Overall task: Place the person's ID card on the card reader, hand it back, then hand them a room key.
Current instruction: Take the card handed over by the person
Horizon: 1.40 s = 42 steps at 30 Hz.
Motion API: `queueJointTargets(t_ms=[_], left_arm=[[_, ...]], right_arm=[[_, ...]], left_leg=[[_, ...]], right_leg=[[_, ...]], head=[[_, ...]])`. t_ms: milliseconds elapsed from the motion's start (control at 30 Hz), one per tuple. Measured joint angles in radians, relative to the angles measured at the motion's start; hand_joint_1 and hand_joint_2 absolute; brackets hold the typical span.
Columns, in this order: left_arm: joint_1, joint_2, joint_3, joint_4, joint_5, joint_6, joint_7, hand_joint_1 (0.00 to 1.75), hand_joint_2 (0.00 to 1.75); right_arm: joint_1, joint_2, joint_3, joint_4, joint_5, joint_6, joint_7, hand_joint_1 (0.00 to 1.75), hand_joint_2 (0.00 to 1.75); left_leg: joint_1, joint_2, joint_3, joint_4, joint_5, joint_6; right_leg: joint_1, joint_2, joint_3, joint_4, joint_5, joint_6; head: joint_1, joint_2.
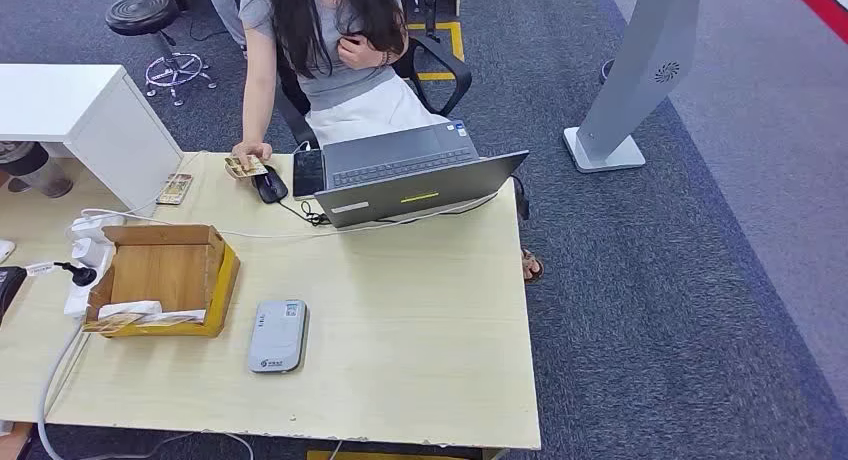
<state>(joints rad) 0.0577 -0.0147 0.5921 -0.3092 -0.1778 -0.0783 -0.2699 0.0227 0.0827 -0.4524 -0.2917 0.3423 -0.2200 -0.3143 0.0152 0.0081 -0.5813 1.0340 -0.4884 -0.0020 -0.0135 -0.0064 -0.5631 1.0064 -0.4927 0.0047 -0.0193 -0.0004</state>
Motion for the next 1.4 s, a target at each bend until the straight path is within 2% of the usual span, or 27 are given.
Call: queueJointTargets(t_ms=[33,167,333,500,633,800,867,1067,1400], left_arm=[[-0.007,-0.003,0.038,0.004,-0.010,-0.015,-0.031,0.00,0.00],[-0.055,-0.011,0.220,0.027,-0.064,-0.090,-0.137,0.00,1.75],[-0.077,-0.007,0.315,0.036,-0.081,-0.115,-0.145,0.00,1.75],[-0.080,-0.008,0.347,0.038,-0.081,-0.118,-0.146,0.00,1.75],[-0.081,-0.008,0.359,0.038,-0.084,-0.122,-0.176,0.00,1.75],[-0.090,-0.011,0.389,0.028,-0.036,-0.158,-0.383,0.00,1.75],[-0.095,-0.020,0.410,-0.012,0.002,-0.199,-0.423,0.00,1.75],[-0.110,-0.046,0.446,-0.108,0.035,-0.229,-0.433,0.00,1.75],[-0.112,-0.056,0.458,-0.138,0.035,-0.229,-0.433,0.00,1.75]], right_arm=[[-0.007,0.006,-0.025,0.006,0.036,-0.014,-0.029,0.00,1.75],[-0.048,0.026,-0.140,0.037,0.121,-0.045,-0.109,0.00,1.75],[-0.064,0.033,-0.228,0.056,0.120,-0.044,-0.123,0.00,1.75],[-0.070,0.036,-0.261,0.066,0.121,-0.043,-0.125,0.00,1.75],[-0.073,0.038,-0.276,0.070,0.119,-0.048,-0.125,0.00,0.00],[-0.074,0.038,-0.310,0.072,0.100,-0.083,-0.090,0.00,0.00],[-0.074,0.038,-0.326,0.072,0.097,-0.098,-0.066,0.00,0.00],[-0.074,0.038,-0.351,0.074,0.097,-0.112,-0.040,0.00,0.00],[-0.074,0.038,-0.361,0.076,0.097,-0.112,-0.039,0.00,0.00]], left_leg=[[0.000,0.000,0.000,0.000,0.000,0.000],[0.000,-0.001,0.000,0.000,0.001,0.001],[0.000,-0.001,0.000,0.000,0.001,0.001],[0.000,-0.001,0.000,0.000,0.001,0.001],[0.000,-0.001,0.000,0.000,0.001,0.001],[0.000,-0.001,0.000,0.000,0.001,0.001],[0.000,-0.001,0.000,0.000,0.002,0.001],[0.000,-0.001,0.000,0.000,0.002,0.000],[0.000,-0.001,0.000,0.000,0.002,0.000]], right_leg=[[0.000,0.000,0.000,0.000,0.000,0.000],[0.000,-0.001,0.001,0.000,0.000,0.000],[0.000,-0.001,0.001,0.000,0.000,0.000],[0.000,-0.001,0.001,0.000,0.000,0.000],[0.000,-0.001,0.000,0.000,0.000,0.000],[0.000,-0.001,0.000,0.000,0.000,0.000],[0.000,-0.001,0.000,0.000,0.000,0.000],[0.000,-0.001,0.001,0.000,0.000,0.000],[0.000,-0.001,0.001,0.000,0.000,0.000]], head=[[0.000,0.000],[0.000,0.000],[0.000,0.000],[0.000,0.000],[-0.001,0.000],[-0.001,0.000],[0.000,0.000],[0.000,0.000],[0.000,0.000]])
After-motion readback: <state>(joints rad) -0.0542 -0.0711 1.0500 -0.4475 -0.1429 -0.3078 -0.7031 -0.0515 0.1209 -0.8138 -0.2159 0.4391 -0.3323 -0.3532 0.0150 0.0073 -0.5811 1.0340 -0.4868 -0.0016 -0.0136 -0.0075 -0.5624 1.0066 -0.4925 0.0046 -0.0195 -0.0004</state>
